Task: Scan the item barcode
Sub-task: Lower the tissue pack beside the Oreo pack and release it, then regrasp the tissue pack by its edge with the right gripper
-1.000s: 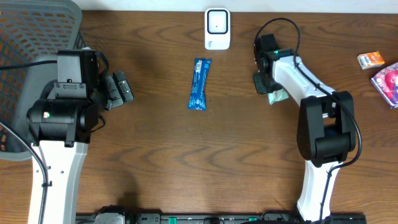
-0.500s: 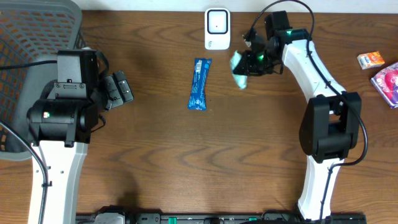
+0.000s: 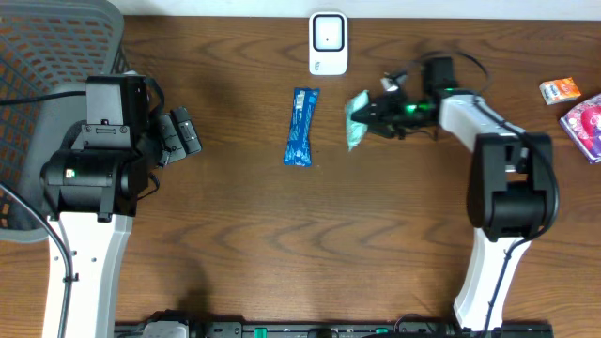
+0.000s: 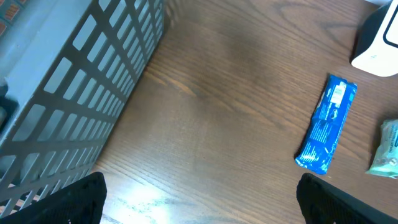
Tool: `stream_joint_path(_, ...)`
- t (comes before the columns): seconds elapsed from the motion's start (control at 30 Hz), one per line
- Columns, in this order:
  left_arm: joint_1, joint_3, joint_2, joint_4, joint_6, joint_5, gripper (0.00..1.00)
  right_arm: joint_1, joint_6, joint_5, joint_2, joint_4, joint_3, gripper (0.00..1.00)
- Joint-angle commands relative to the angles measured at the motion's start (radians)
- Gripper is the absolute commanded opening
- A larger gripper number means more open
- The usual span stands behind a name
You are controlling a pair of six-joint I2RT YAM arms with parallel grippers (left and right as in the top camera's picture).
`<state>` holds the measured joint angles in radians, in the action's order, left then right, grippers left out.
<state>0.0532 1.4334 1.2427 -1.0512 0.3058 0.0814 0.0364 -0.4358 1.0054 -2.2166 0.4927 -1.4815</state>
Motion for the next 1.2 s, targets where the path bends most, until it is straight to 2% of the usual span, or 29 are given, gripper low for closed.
stream_joint_path(0.0,-0.003,0.011,0.003,-0.004,-0.013,0.009,0.98,-0.073,0.006,-0.134,0.000,0.092,0.002,0.34)
stream_joint_path(0.1,-0.003,0.011,0.003,-0.004,-0.013,0.009,0.98,-0.119,0.086,-0.235,0.000,0.200,-0.019,0.41)
stream_joint_path(0.23,-0.003,0.011,0.003,-0.003,-0.013,0.009,0.98,-0.154,0.174,-0.399,0.003,0.420,-0.134,0.41)
stream_joint_path(0.47,-0.003,0.011,0.003,-0.004,-0.013,0.009,0.98,-0.102,0.292,-0.493,0.003,0.659,-0.370,0.40)
stream_joint_path(0.63,-0.003,0.011,0.003,-0.004,-0.013,0.009,0.98,-0.001,0.275,-0.552,0.003,0.621,-0.422,0.29)
stream_joint_path(0.77,-0.003,0.011,0.003,-0.004,-0.013,0.009,0.98,0.081,0.190,-0.747,0.002,0.579,-0.407,0.12)
stream_joint_path(0.93,-0.003,0.011,0.003,-0.003,-0.013,0.009,0.98,0.167,0.097,-0.968,0.002,0.543,-0.363,0.11)
stream_joint_path(1.17,-0.003,0.011,0.003,-0.004,-0.013,0.009,0.98,0.208,0.092,-0.966,0.000,0.413,-0.236,0.15)
